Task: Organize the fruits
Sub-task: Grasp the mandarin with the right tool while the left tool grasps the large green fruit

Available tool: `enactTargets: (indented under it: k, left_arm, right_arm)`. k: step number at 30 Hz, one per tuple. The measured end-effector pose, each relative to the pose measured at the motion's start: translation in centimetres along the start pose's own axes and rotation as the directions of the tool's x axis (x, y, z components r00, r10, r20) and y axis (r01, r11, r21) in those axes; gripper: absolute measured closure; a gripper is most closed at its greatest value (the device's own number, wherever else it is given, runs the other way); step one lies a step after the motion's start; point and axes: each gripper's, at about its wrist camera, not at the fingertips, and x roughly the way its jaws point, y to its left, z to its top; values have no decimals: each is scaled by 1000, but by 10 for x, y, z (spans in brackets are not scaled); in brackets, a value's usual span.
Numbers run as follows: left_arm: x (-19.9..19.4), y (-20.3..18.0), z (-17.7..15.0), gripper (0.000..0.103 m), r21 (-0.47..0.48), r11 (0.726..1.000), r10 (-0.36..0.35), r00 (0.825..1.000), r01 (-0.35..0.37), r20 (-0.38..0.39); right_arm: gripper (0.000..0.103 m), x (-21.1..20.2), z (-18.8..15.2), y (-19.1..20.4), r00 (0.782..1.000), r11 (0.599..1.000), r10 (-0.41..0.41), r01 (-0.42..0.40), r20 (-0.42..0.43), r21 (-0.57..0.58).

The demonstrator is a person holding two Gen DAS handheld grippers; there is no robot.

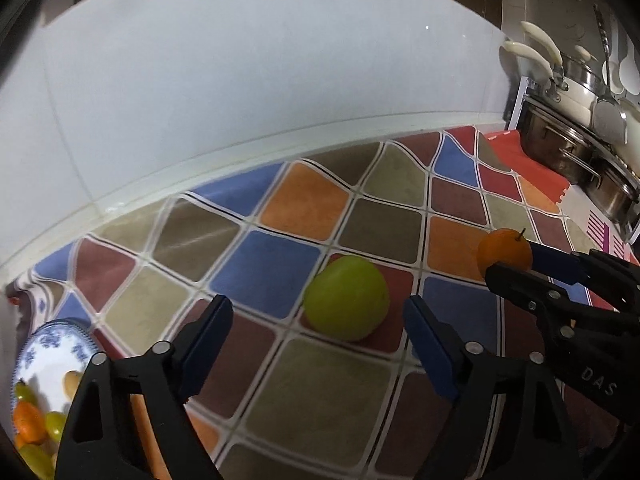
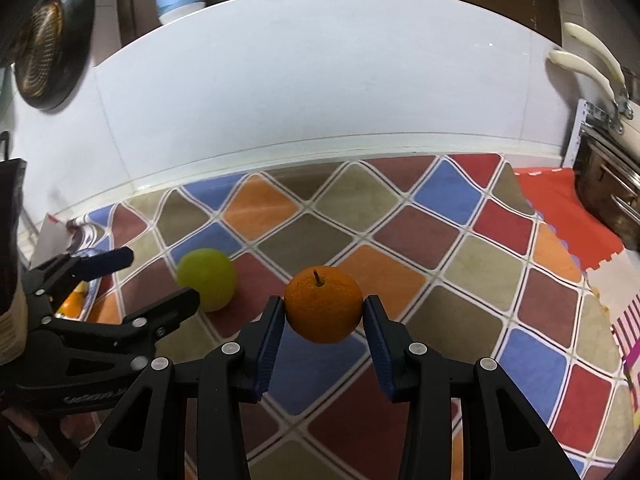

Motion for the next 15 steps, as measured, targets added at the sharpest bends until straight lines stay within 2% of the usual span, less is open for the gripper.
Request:
enactTargets:
  k: [8,12,15]
  left_arm:
    - [24,-4,3,38,-10,1000,-29,999,28,-43]
    - [29,-4,2,52,-22,997,-71,996,69,-57]
    - [29,-5,2,52,-27,997,-77,996,75,-55]
  right_arm:
    - [61,9,-1,-6,1000,1000,-5,5,-11,19]
    - [61,13,-2,-8,1000,1000,-5,5,-17,22]
    - [61,14,-3,-8,1000,1000,2,-2,-21,22]
